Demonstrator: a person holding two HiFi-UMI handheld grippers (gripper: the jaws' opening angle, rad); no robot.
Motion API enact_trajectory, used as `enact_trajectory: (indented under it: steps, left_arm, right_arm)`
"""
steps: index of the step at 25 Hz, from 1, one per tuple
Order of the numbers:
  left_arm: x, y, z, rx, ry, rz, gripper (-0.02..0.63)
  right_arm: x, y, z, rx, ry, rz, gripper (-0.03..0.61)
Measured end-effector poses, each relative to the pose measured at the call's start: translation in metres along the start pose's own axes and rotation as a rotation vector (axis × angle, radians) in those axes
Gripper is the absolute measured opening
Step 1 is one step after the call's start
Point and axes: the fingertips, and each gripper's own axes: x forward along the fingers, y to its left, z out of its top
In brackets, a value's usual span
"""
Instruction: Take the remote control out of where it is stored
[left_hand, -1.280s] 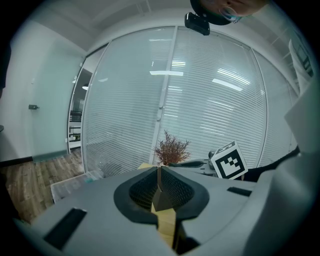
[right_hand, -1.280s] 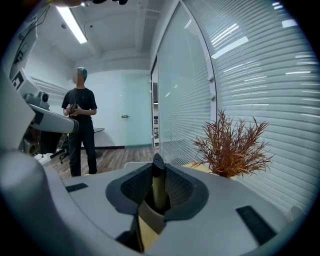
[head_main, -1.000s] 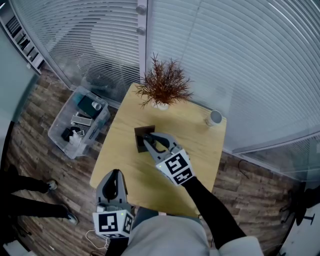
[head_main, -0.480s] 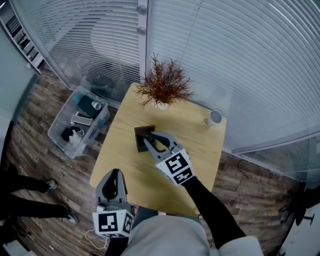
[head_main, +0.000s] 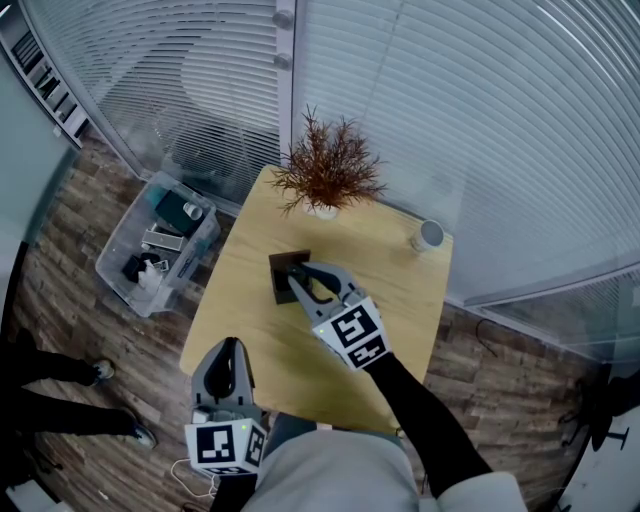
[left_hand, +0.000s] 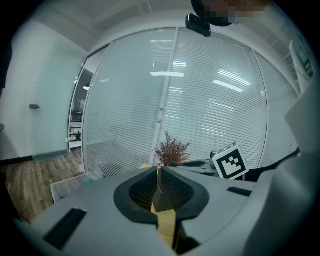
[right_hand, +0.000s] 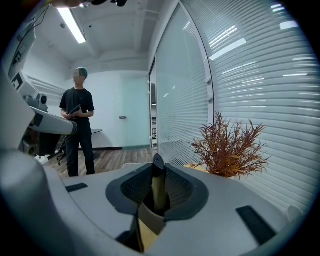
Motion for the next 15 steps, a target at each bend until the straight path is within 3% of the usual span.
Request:
enact_trajectory:
  steps: [15]
  left_arm:
    - [-0.0005, -0.0010, -0.0009, 0.000, 0.002, -0.001, 0.028]
  right_arm:
    - [-0.0034, -0.0007, 0.0036, 0.015, -0.011, -0.005, 0.078]
